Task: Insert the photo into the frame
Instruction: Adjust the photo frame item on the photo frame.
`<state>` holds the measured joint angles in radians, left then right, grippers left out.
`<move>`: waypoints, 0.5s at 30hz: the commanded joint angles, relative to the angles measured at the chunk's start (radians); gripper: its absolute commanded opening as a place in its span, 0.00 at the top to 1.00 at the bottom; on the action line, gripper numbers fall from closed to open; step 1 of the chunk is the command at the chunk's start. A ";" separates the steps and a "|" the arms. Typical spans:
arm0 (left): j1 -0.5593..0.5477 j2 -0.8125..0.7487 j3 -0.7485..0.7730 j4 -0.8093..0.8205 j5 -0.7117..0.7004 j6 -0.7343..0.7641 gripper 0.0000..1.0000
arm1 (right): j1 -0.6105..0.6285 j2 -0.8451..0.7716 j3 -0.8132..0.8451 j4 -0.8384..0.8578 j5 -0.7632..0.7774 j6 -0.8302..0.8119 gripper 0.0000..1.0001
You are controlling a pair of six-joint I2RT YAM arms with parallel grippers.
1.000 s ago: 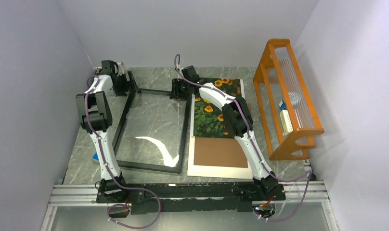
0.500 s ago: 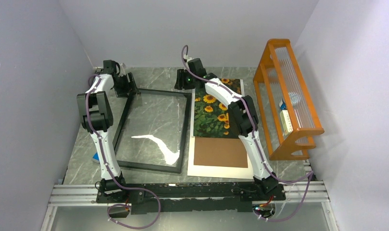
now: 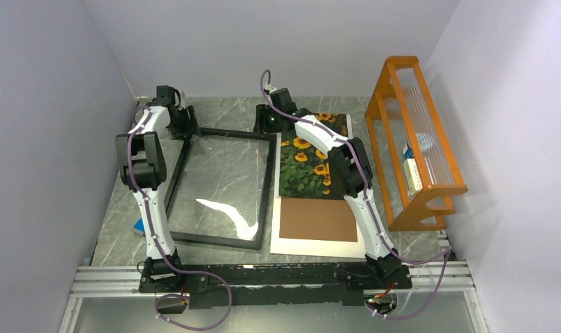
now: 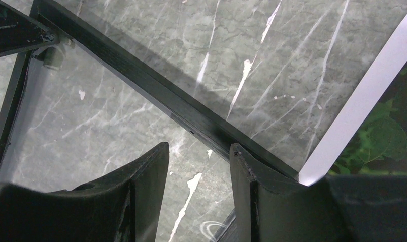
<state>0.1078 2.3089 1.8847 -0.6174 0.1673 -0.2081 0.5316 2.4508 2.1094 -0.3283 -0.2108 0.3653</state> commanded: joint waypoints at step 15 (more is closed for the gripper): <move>-0.002 -0.015 0.033 -0.079 0.140 -0.018 0.18 | 0.015 0.017 0.029 -0.012 -0.081 -0.037 0.53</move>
<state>0.1146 2.3077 1.8988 -0.6437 0.2409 -0.2073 0.5396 2.4531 2.1094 -0.3332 -0.2752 0.3458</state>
